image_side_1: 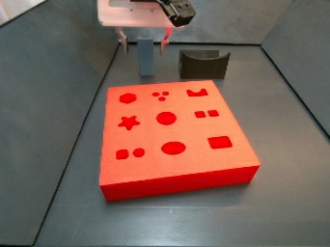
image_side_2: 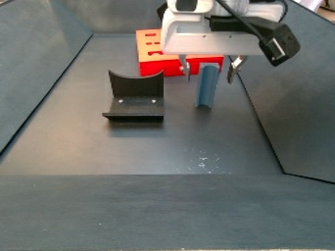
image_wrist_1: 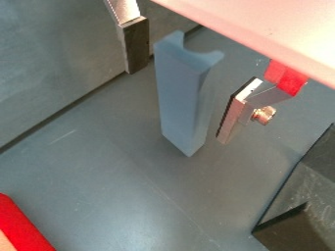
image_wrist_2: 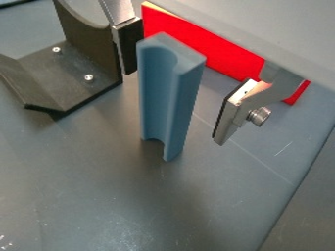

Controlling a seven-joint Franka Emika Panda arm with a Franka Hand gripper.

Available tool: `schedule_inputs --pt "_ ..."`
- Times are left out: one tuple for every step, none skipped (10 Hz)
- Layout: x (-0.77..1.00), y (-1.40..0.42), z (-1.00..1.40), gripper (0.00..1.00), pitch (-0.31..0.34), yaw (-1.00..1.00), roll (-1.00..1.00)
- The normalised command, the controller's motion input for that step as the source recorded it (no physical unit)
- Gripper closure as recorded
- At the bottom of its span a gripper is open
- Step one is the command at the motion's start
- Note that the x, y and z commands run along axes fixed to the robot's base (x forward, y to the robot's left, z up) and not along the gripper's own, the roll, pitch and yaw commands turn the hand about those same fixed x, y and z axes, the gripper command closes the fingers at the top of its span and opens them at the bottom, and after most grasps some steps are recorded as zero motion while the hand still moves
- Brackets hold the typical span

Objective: Pick up the arch object. Move up. Place the arch object on the fixture. Regrasp the arch object. Rotate the arch object. Move to above the board. Insert the arch object.
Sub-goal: Rotate the arch object, then move to above the board.

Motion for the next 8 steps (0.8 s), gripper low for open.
schedule_inputs --pt "0.0 0.0 0.0 1.0 -0.022 0.02 0.18" --pt "-0.01 0.14 1.0 1.0 0.227 -0.03 0.46" --pt "-0.01 0.14 1.0 1.0 0.233 -0.03 0.46" --pt "-0.01 0.13 1.0 1.0 0.207 0.0 0.39" --pt "0.0 0.12 1.0 1.0 0.17 0.02 0.32" --pt "0.0 0.11 1.0 1.0 0.13 0.03 0.21" --pt "0.0 0.11 1.0 1.0 0.116 0.03 0.17" --pt "0.0 0.1 1.0 1.0 0.098 0.03 0.09"
